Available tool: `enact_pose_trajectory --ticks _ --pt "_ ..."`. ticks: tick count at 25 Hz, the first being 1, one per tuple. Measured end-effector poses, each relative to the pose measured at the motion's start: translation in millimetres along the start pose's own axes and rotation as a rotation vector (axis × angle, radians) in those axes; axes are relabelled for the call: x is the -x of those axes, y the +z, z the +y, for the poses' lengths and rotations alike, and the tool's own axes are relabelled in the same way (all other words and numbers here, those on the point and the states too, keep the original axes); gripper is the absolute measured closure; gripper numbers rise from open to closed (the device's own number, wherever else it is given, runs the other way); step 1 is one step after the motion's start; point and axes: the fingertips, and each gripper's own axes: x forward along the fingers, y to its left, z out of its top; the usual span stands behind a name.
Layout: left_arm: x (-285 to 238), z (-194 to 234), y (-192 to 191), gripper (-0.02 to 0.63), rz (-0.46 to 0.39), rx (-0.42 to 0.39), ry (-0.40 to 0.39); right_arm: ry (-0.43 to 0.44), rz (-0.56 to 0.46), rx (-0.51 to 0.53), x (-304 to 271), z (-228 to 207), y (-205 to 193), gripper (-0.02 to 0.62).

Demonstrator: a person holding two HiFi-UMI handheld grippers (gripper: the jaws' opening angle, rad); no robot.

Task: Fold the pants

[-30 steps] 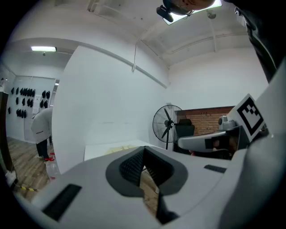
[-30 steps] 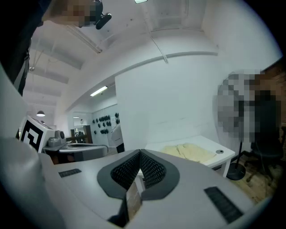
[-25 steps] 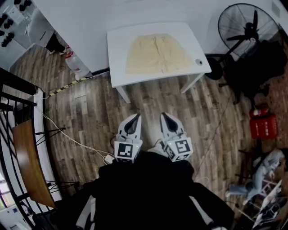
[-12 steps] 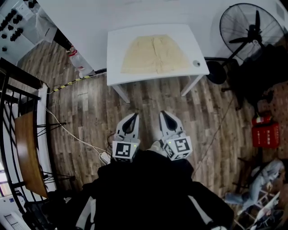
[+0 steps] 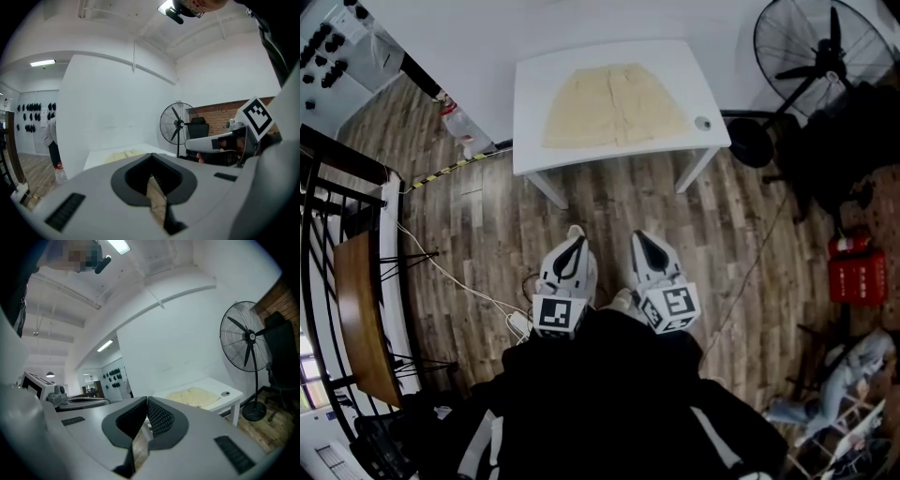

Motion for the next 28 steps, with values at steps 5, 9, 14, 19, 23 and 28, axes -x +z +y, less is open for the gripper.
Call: enact_pose_trajectory --ticks 5,9,14,19,23,28 --pt "-15 -3 2 0.604 -0.013 0.011 -0.022 -0.02 0.018 0.018 -3 -13 -1 0.591" --pt "-31 3 -1 0.604 -0.008 0.029 -0.033 -0.027 0.029 0.034 -15 -19 -1 0.591" --pt "-52 17 -5 0.604 -0.001 0.033 -0.056 -0.039 0.062 0.039 -40 -26 -5 0.591" --pt "-88 50 -4 0.604 0.0 0.058 -0.06 -0.033 0.087 0.054 -87 -33 -2 0.591" --pt "-130 87 -3 0.604 0.019 0.076 -0.067 -0.031 0.116 0.066 -139 -44 1 0.591" --pt "-178 151 8 0.604 0.02 0.106 -0.04 0.0 0.137 0.087 -213 -43 15 0.59"
